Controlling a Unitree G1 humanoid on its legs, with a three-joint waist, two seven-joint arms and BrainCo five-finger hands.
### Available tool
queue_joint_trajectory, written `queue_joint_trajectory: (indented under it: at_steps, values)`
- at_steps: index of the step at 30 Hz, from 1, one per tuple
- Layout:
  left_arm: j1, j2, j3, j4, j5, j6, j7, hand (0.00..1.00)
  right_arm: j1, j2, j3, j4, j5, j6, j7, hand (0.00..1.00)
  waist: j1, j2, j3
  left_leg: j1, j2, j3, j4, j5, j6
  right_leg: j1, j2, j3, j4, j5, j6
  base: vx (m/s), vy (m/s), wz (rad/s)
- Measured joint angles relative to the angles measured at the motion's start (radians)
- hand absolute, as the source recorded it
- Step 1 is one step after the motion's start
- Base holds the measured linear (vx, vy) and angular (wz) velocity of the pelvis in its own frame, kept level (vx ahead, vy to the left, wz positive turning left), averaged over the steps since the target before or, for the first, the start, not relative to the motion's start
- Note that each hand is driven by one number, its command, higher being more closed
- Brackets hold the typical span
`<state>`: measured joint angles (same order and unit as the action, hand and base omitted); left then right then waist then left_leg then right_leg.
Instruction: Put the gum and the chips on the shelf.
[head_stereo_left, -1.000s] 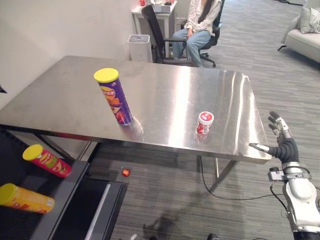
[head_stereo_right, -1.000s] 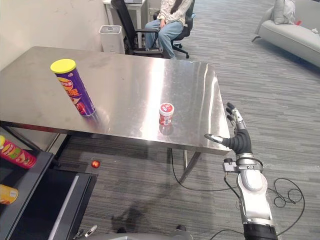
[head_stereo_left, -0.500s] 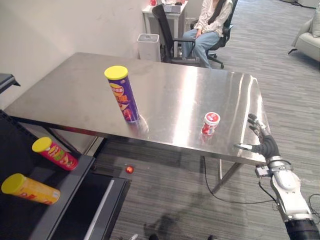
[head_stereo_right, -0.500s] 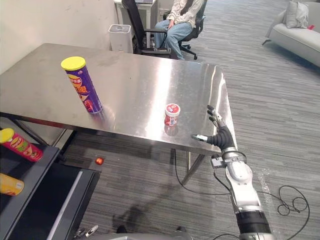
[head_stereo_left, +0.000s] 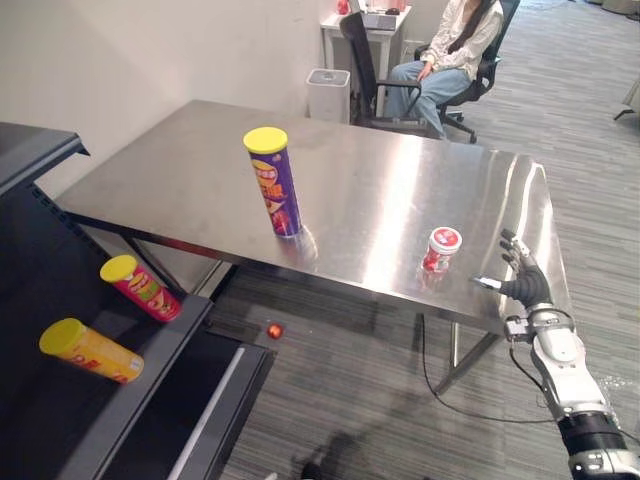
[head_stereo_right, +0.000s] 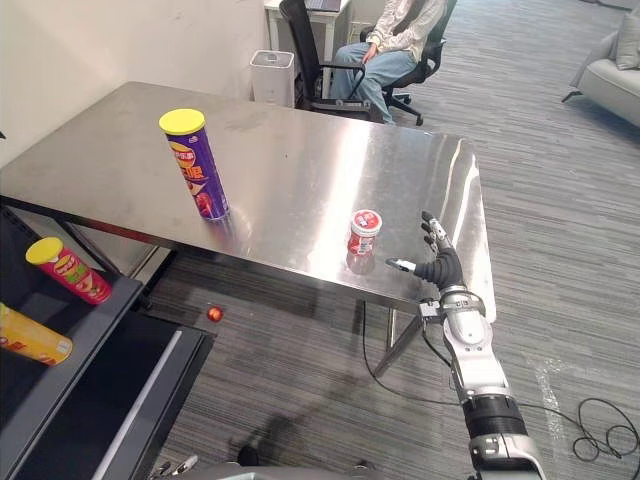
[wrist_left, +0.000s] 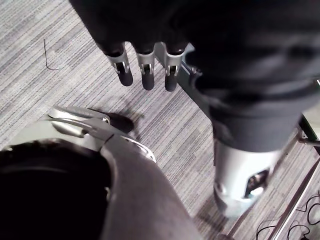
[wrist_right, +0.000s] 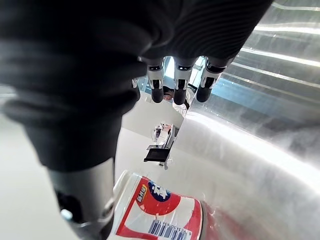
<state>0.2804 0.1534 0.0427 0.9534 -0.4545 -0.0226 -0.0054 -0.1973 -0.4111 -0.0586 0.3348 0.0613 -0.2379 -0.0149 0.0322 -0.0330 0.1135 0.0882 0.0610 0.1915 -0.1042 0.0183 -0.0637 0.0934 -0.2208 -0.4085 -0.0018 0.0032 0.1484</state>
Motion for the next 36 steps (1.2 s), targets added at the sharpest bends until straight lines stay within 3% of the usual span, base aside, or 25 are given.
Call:
queue_joint_trajectory:
  at_steps: [35, 36]
  values:
    - [0.0, -0.001, -0.006, -0.036, 0.007, 0.011, -0.002, 0.0, -0.163, 0.018, 0.064, 0.113, -0.008, 0.038, 0.007, 0.0, 0.028, 0.006, 0.07, -0.016, -0.005, -0.065, 0.0, 0.017, 0.0, 0.033, 0.0, -0.061, -0.013, 0.0, 0.0, 0.0, -0.002, 0.05]
    - [0.0, 0.0, -0.006, -0.039, 0.007, 0.011, -0.003, 0.0, -0.17, 0.018, 0.069, 0.114, -0.008, 0.038, 0.011, 1.0, 0.028, 0.006, 0.078, -0.017, -0.005, -0.066, 0.0, 0.018, 0.0, 0.032, 0.0, -0.061, -0.013, 0.0, 0.0, 0.0, 0.0, 0.0]
